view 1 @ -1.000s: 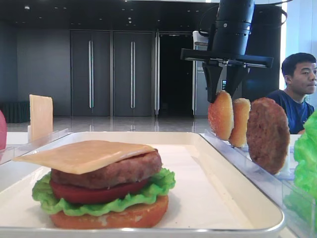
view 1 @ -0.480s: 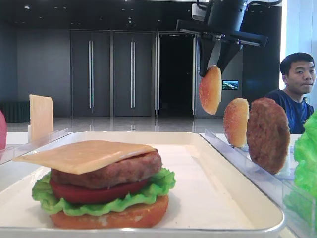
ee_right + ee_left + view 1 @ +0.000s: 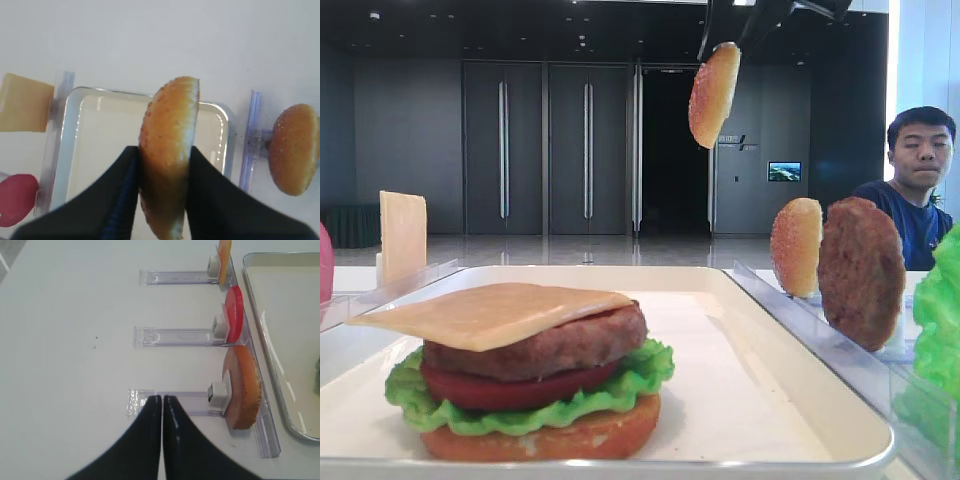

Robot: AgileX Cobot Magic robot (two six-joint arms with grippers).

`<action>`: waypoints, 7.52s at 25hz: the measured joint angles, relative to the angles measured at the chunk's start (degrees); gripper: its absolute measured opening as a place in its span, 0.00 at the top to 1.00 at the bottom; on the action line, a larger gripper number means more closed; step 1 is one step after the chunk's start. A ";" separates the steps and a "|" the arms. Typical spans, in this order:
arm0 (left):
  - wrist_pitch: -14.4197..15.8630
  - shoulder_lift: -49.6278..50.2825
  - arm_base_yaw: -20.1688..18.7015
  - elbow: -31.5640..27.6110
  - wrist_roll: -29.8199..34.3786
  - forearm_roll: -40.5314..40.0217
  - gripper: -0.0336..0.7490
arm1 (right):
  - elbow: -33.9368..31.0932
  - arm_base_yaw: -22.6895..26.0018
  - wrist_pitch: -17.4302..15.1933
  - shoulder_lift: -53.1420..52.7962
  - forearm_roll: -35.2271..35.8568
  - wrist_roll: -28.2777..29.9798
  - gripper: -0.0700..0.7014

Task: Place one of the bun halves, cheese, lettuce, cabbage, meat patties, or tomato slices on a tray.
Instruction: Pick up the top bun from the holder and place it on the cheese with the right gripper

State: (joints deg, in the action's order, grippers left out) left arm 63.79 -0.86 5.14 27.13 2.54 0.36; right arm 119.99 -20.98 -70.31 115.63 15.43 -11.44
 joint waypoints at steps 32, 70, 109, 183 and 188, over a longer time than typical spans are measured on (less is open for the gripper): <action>0.00 0.00 0.00 0.00 0.00 -0.36 0.96 | -54.03 -1.71 19.75 -35.58 41.09 29.23 0.63; 0.00 0.00 0.00 0.00 0.00 -0.36 0.96 | -68.67 -13.36 24.84 -23.92 75.13 61.03 0.63; 0.00 0.00 0.00 0.00 0.00 -0.36 0.96 | -77.79 -8.11 15.21 -19.48 86.14 76.94 0.64; 0.00 0.00 0.00 0.00 0.00 -0.36 0.96 | -77.73 -8.11 22.89 -16.19 82.88 72.48 0.40; 0.00 0.00 0.00 0.00 0.00 -0.36 0.96 | -76.52 -8.11 28.36 -20.59 75.29 66.61 0.40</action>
State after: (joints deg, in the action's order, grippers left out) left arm 63.79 -0.86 5.14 27.13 2.54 0.00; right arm 43.48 -29.09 -41.95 95.04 90.72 55.17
